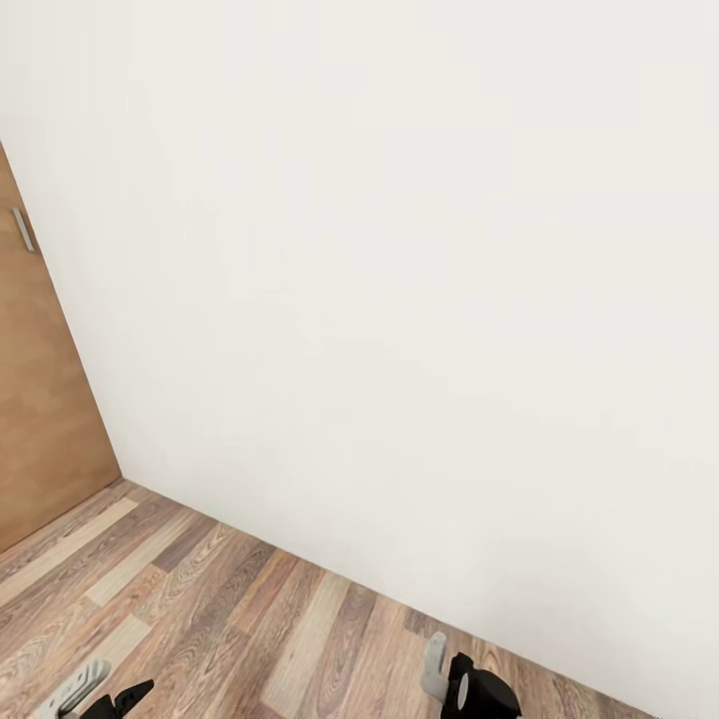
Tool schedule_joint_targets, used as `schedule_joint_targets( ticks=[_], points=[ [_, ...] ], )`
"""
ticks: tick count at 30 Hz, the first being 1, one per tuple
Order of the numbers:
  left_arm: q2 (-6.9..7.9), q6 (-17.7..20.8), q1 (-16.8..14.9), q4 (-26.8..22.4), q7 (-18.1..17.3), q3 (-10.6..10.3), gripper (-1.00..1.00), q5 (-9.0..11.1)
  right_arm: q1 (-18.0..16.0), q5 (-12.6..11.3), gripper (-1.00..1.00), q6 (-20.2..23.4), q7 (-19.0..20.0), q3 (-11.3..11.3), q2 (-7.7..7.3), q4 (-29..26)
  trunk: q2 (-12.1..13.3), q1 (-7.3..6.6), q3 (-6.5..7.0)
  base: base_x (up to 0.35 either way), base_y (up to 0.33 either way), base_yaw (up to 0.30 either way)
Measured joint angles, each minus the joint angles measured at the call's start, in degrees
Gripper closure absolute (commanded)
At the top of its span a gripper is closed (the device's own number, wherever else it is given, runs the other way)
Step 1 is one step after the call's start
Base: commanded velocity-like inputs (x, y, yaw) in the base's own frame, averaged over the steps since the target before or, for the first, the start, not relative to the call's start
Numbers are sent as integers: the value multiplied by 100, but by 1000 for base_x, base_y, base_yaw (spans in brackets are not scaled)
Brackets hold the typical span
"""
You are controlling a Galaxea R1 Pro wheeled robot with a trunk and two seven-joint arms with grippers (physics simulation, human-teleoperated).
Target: In the bedroom, move the book from the bed onto either nightstand, and place the two sandals side by side next to the bed.
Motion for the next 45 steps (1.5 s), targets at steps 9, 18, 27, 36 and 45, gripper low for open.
schedule_joint_targets(
  ticks=[9,18,27,36,45],
  points=[
    [-18,1,-6,-8,-3,-1,-100,7,-228,-266,-100,214,30,6,172,-366,-361,198,-161,0,0,0],
    [-26,3,-9,-62,-8,-1,-100,8,-597,-471,-100,1251,286,85,268,-400,-722,396,-323,0,0,0],
    [-26,24,-10,-142,-12,-1,-100,9,-1011,-515,-100,1667,933,545,268,-194,-1006,555,-493,0,0,0],
    [8,27,-10,-164,-12,-1,-100,9,-1382,-530,-100,2052,1178,836,268,391,-1018,578,-692,0,0,0],
    [18,28,-10,-174,-12,-1,-100,9,-1467,-540,-100,2120,1550,868,268,510,-1030,602,-892,0,0,0]
  ],
)
